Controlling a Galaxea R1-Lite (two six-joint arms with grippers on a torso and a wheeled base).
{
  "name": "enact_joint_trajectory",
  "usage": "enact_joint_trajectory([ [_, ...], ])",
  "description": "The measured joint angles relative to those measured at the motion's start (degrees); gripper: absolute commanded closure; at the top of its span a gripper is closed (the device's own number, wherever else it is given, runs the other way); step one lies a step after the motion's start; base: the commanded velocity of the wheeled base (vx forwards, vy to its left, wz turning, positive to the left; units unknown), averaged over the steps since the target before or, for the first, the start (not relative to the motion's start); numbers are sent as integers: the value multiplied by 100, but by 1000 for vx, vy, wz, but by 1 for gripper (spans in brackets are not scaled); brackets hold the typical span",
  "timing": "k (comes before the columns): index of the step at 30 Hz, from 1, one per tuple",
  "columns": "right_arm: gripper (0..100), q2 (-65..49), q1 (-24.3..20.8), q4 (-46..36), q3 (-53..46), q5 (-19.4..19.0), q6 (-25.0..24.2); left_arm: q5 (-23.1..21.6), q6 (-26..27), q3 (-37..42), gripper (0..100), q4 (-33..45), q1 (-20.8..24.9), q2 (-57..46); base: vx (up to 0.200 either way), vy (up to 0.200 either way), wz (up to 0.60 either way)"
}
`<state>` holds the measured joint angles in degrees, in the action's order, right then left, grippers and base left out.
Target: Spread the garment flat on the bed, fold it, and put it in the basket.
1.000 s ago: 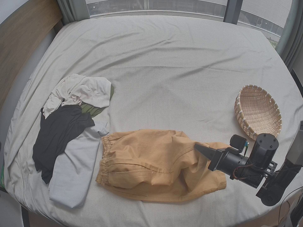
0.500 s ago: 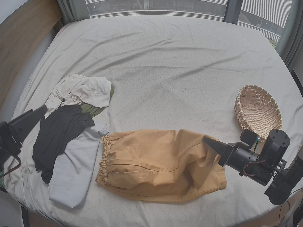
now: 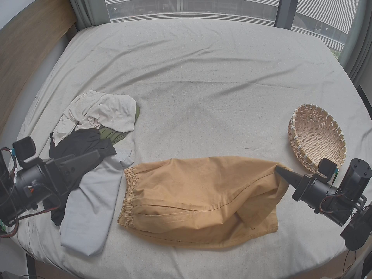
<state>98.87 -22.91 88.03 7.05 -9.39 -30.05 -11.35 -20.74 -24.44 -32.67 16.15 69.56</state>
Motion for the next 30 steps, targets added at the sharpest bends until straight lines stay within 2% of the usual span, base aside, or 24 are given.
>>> enact_joint_trajectory([
  [12,100,-55,205,0,-27,-145,5,-611,-1,422,0,-241,-402,756,0,0,0],
  [22,100,-17,212,0,41,-141,22,-1007,5,800,0,-406,-518,1162,0,0,0],
  [30,100,41,212,0,105,-141,27,-1147,11,894,0,-677,-535,1616,0,0,0],
])
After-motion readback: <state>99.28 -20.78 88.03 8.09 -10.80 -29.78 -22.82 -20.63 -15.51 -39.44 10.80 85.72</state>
